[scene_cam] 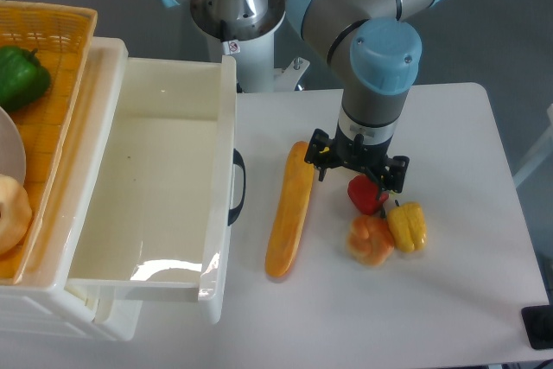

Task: Pick up the long bread
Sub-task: 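Lift the gripper up from the peppers and move toward the long bread, then move the open gripper over the long yellow bread and lower it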

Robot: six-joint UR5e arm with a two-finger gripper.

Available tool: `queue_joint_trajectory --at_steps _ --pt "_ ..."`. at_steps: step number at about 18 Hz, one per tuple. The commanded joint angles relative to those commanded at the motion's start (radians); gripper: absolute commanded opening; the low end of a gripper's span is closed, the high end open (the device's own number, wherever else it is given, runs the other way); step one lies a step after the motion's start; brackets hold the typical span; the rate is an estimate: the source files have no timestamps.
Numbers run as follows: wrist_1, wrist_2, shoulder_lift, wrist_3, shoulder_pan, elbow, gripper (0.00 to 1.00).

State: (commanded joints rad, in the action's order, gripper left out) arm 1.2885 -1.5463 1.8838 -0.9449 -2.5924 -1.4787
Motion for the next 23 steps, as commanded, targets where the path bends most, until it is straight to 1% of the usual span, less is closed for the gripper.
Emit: queue_joint_trajectory --at_steps 5,10,11,13,15,20,23 --pt "0.002 0.001 -0.002 0.002 -0.003 -0.009 1.00" --pt "-0.005 0.008 0.006 0.006 0.005 -0.060 1.00" --pt "-0.021 0.018 0.006 0.005 0.006 -0.075 1.00" --pt "-0.101 0.028 0.009 0.009 0.014 -0.119 1.00" --pt "-0.158 0.028 0.011 0.012 0.018 -0.153 1.00" --pt "-0.166 0.037 0.024 0.069 0.021 -0.158 1.00" --pt "-0.164 0.051 0.043 0.075 0.029 -0.176 1.00"
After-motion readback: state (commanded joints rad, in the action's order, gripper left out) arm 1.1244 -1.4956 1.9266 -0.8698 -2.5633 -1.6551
